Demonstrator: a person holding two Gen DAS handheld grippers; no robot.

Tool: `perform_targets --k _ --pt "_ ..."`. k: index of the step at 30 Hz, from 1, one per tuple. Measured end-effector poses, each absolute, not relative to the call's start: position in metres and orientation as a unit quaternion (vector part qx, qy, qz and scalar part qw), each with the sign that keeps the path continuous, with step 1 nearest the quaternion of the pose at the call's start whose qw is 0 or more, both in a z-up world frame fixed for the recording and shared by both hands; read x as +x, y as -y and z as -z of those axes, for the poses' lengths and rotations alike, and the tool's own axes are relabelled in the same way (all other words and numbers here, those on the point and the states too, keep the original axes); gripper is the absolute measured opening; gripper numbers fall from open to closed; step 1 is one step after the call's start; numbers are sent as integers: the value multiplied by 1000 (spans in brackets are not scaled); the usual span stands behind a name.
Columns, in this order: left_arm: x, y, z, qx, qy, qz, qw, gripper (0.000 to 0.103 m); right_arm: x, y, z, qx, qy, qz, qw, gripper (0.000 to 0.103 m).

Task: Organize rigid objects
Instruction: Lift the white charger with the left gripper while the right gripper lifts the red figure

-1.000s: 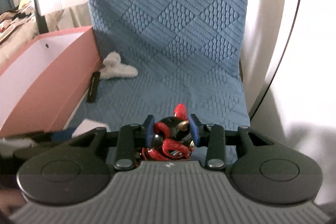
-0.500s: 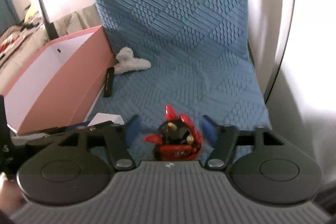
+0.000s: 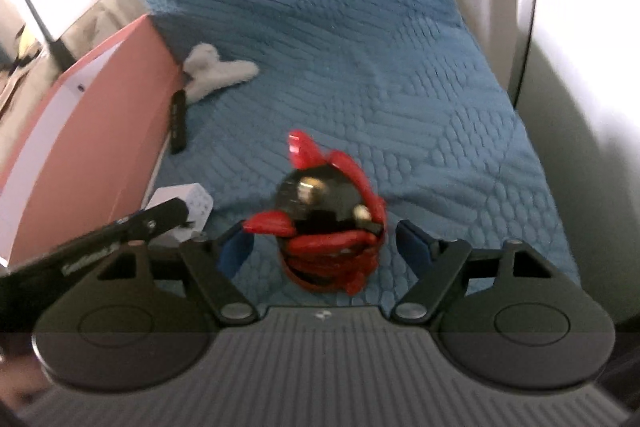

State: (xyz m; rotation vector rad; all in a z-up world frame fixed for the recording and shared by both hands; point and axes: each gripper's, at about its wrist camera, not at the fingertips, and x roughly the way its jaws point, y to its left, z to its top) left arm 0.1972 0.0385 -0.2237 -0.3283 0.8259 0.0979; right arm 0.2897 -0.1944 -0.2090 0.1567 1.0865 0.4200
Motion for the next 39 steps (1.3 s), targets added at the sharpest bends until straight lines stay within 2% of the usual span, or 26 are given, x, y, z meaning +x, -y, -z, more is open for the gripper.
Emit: perform_targets --k 3,6,10,26,29,32,39 --pt "198 -39 224 -162 -400 -45 901 56 292 191 213 75 -512 -193 834 73" --pt "198 -40 225 -165 -400 -41 901 56 292 186 215 57 -510 -183 839 64" --pt "198 -42 227 -172 -401 -40 899 56 291 190 213 54 -506 -176 842 59" --pt "199 -48 203 -176 -396 -14 901 56 286 195 194 42 -478 -152 864 58" --pt "202 -48 192 -163 -394 -3 905 56 284 191 188 38 -478 -153 864 55" --pt "204 -50 181 -151 -388 4 909 56 280 186 183 38 -463 -163 870 45" --pt "202 -58 177 -154 -380 25 912 56 285 184 181 35 -457 -156 875 46"
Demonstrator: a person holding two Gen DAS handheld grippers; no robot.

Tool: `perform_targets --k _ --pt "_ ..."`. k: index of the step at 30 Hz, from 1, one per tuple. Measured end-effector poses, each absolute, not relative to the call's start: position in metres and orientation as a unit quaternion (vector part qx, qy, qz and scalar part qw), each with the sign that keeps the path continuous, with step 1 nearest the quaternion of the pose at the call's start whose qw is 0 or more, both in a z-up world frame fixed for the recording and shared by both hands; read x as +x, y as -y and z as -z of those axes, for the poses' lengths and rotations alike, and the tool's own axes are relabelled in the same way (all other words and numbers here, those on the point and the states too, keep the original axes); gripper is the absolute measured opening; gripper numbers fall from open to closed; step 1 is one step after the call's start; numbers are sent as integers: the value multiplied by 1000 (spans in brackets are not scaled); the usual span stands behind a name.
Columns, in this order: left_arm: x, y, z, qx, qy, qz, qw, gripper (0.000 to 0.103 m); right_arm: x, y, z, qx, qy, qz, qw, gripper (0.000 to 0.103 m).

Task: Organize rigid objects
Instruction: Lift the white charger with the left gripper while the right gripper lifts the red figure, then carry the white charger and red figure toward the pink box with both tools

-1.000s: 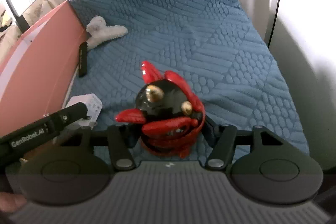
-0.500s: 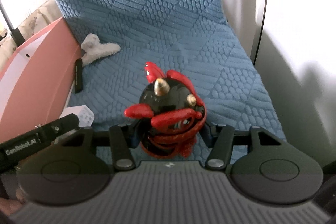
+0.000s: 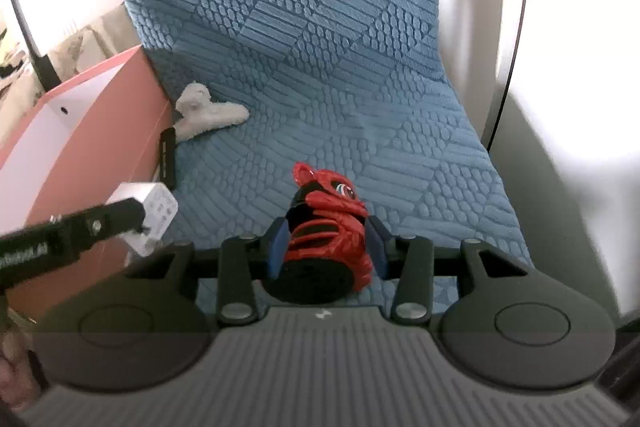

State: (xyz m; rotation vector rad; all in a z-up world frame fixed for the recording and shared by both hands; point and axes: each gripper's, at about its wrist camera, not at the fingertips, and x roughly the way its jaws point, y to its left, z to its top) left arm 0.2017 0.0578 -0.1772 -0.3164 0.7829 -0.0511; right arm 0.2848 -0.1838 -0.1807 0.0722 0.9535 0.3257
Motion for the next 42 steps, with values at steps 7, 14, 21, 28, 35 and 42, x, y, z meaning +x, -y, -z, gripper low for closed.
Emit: perform_targets --k 7,14,21,28,35,42 --pt "194 -58 177 -173 -374 38 911 56 286 188 184 57 -465 -153 870 47" --pt "193 -59 174 -180 -370 44 910 56 290 190 193 62 -475 -155 864 57" --pt "193 -59 172 -183 -367 45 911 56 276 180 189 24 -477 -165 863 55" --pt "192 -58 171 -184 -365 49 911 56 261 189 185 32 -471 -150 869 42" --pt "194 -55 170 -183 -364 53 911 56 263 189 180 -3 -470 -155 869 43" --pt "194 -58 170 -186 -363 54 911 56 267 156 167 -152 -435 -248 852 59"
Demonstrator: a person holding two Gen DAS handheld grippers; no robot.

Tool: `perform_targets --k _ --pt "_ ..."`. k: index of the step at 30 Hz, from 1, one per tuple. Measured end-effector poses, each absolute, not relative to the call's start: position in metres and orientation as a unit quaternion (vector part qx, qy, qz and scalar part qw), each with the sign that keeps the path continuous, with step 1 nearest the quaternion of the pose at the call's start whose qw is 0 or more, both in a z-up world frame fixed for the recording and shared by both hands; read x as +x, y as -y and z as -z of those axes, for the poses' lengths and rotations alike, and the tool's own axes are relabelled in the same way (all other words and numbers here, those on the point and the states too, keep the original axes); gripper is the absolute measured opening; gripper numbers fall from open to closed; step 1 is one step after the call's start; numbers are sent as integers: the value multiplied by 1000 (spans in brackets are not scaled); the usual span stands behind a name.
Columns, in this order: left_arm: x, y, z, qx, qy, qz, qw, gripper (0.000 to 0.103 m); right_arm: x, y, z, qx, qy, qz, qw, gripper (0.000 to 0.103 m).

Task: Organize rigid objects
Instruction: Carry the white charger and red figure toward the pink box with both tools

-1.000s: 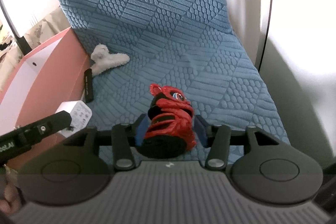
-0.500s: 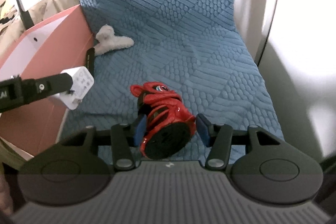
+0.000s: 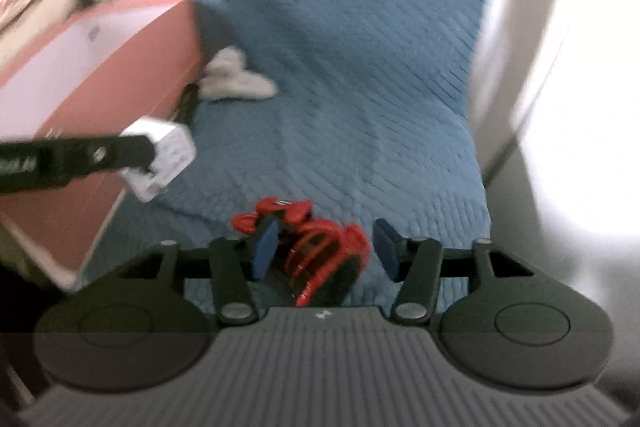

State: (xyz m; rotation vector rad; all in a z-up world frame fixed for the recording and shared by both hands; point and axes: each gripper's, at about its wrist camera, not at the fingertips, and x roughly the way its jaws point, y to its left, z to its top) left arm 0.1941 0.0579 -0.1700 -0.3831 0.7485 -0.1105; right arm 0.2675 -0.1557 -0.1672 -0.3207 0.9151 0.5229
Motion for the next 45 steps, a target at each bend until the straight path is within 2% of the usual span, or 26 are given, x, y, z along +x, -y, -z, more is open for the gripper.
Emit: perform_targets --k 9,14,17,18,23,30,38,45 --pt "194 -69 169 -197 -359 46 911 56 274 115 192 -287 -443 -318 787 59" --pt "194 -69 168 -198 -359 48 911 56 275 98 210 -346 -440 -322 763 66" --pt "194 -69 168 -199 -357 49 911 56 276 93 220 -377 -437 -306 757 66" --pt "193 -69 167 -199 -357 48 912 56 277 91 223 -381 -438 -299 758 62" --pt "191 -70 165 -199 -353 47 913 56 279 98 221 -345 -445 -269 781 60" --pt "185 -71 161 -200 -349 43 915 56 275 128 191 -206 -439 -233 843 58" --pt "178 -63 162 -191 -353 35 915 56 265 158 194 -78 -440 -183 876 57" --pt "175 -52 154 -177 -358 35 916 56 255 162 190 -41 -451 -166 876 58"
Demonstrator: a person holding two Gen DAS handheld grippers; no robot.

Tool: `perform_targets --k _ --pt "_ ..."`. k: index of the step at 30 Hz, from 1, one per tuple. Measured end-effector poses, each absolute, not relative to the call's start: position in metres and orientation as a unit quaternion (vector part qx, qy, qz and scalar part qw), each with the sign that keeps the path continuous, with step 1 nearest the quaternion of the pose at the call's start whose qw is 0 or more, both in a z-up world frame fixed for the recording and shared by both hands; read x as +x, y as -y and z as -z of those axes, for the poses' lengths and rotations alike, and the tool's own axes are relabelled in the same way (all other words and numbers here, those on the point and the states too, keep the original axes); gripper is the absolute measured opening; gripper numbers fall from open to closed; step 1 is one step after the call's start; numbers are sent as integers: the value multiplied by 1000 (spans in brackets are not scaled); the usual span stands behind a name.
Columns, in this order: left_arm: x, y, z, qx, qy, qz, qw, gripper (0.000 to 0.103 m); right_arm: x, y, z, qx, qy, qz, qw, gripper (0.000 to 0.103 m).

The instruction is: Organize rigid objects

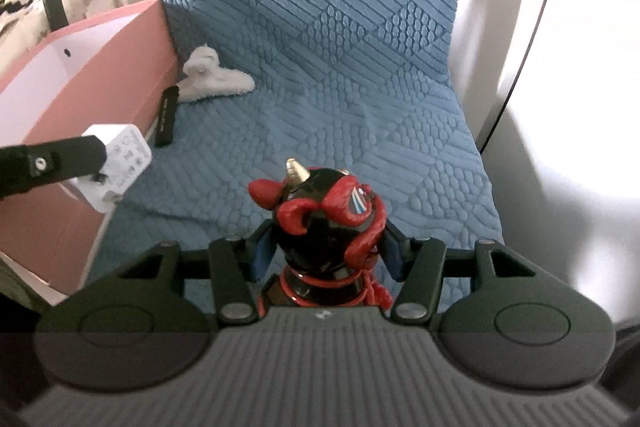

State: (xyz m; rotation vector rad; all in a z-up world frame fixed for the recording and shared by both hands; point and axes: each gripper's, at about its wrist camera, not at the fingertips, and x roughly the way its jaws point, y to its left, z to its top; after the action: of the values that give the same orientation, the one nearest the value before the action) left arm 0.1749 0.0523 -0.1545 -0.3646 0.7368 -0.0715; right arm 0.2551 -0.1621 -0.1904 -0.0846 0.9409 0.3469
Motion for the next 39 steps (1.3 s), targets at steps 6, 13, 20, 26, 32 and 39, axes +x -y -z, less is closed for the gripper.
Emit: perform_targets --k 6,13,20,26,32,39 --pt "174 -59 135 -178 -358 25 916 56 255 155 164 -21 -450 -175 876 58" --pt "176 -88 102 -194 -346 9 918 37 259 129 121 -8 -431 -196 881 58" --pt "182 -130 72 -201 -328 -8 923 30 271 90 82 -6 -403 -227 886 58" --pt "173 -169 65 -212 -321 -25 923 30 274 52 64 -8 -399 -251 882 58" --pt "157 -216 60 -224 -321 -44 919 30 273 4 47 -5 -396 -285 873 58" --pt "144 -265 68 -238 -325 -64 913 30 272 -47 59 -4 -407 -301 862 58"
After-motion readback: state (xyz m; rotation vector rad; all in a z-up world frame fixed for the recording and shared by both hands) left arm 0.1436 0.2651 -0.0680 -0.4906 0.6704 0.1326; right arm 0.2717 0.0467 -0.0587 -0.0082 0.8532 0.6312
